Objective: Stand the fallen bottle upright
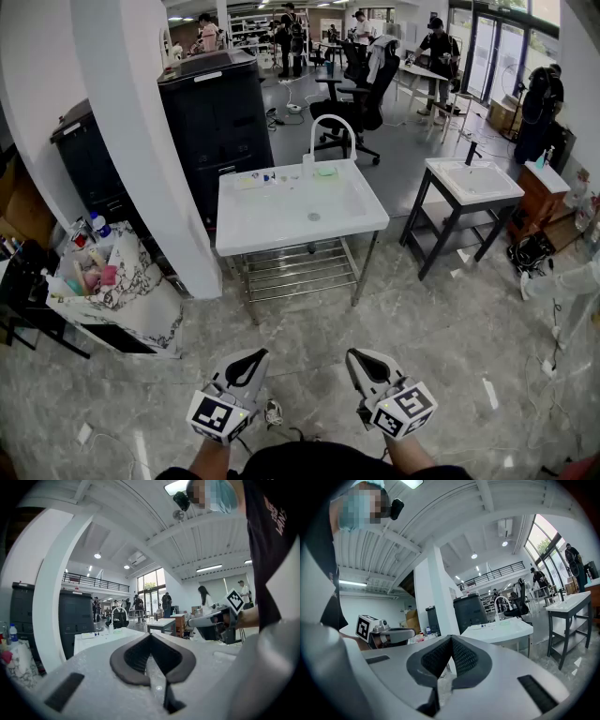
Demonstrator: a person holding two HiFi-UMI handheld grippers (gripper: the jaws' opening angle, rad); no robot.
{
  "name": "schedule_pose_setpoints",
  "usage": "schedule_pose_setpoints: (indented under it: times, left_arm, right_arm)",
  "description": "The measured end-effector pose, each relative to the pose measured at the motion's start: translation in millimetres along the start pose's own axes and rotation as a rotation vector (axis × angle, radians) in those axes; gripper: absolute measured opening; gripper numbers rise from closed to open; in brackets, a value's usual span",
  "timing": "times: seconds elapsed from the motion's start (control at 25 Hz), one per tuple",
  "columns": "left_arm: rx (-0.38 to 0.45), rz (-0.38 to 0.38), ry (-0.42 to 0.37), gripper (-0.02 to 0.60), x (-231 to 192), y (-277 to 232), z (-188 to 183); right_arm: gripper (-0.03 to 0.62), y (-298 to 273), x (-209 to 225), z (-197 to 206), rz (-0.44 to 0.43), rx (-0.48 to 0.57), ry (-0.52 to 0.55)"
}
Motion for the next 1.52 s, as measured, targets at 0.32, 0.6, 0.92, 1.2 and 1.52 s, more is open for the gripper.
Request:
schedule_pose_setpoints:
  times: [0.32,0.6,0.92,1.2,1.52]
  left_arm:
    - [0.000,0.012,0.012,0.020,-17,-1,3]
    - [0.020,0.032,0.060,0.090,-49,-9,12]
    - [-0.025,0.072,0.056,0.274,-95,-17,21]
    - [-0.041,0.120,0.010,0.287,-144,-23,22]
    - [-0.059,0.142,0.027,0.287,-185,-30,38]
  right_arm:
    - [0.006,-17,-1,-3,0.012,0.021,-0.006]
    - [0.171,-47,4,-2,0.027,0.055,-0.064]
    - [0.290,-100,8,1,0.090,0.042,-0.110]
    - [0.319,-144,3,0,0.123,0.052,-0.127]
    - [0.331,-176,-4,6,0.163,0.063,-0.141]
Point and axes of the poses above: the fingertips, and each gripper's own axes: y backward along the fingers, x to its right, z out of its underside, the point moved 5 cm from there along y, backward along the fingers, and after that the axes turned 1 degree about x, right-handed, at the moved point
